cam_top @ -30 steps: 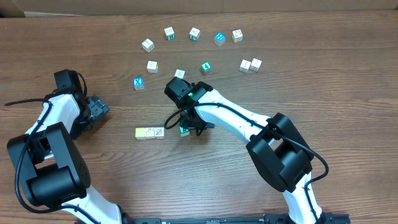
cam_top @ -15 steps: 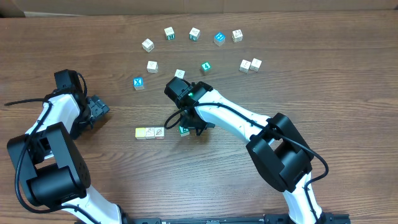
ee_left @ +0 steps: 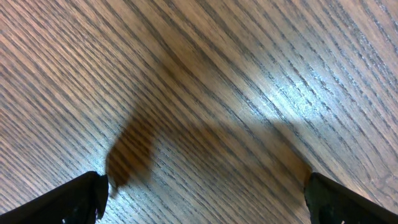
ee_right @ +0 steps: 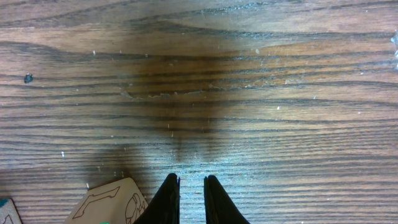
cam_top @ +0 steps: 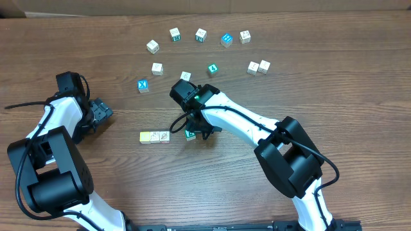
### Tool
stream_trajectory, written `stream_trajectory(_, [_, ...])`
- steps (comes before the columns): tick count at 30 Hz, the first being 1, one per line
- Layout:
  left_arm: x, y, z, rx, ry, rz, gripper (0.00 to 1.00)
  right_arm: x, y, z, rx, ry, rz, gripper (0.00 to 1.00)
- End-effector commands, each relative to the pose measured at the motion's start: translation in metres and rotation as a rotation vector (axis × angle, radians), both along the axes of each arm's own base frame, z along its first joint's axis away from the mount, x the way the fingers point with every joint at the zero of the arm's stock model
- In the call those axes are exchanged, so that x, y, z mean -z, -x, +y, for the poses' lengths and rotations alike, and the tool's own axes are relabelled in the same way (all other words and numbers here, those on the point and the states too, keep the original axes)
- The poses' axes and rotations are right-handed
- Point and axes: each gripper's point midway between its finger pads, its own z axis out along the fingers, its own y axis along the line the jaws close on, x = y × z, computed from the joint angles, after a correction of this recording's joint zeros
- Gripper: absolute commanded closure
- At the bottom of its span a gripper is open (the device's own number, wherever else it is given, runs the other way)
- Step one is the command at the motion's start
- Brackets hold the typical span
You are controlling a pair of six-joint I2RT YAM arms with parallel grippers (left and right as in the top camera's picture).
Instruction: Form a horizontal line
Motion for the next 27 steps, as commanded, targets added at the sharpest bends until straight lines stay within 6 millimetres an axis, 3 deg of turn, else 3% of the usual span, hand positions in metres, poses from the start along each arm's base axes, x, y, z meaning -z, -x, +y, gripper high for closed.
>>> stream_trajectory(1, [0.0080, 0.0048, -0.0035, 0.004, 0.004, 0.030, 0.00, -0.0105, -0.0039, -0.0024, 0.004, -0.002, -0.032, 0.88])
stream_trajectory(27, [0.0080, 0.0048, -0.0035, 0.004, 0.004, 0.030, 0.00, -0.0111, -0.0075, -0.0042, 0.006, 0.010, -0.052, 0.88])
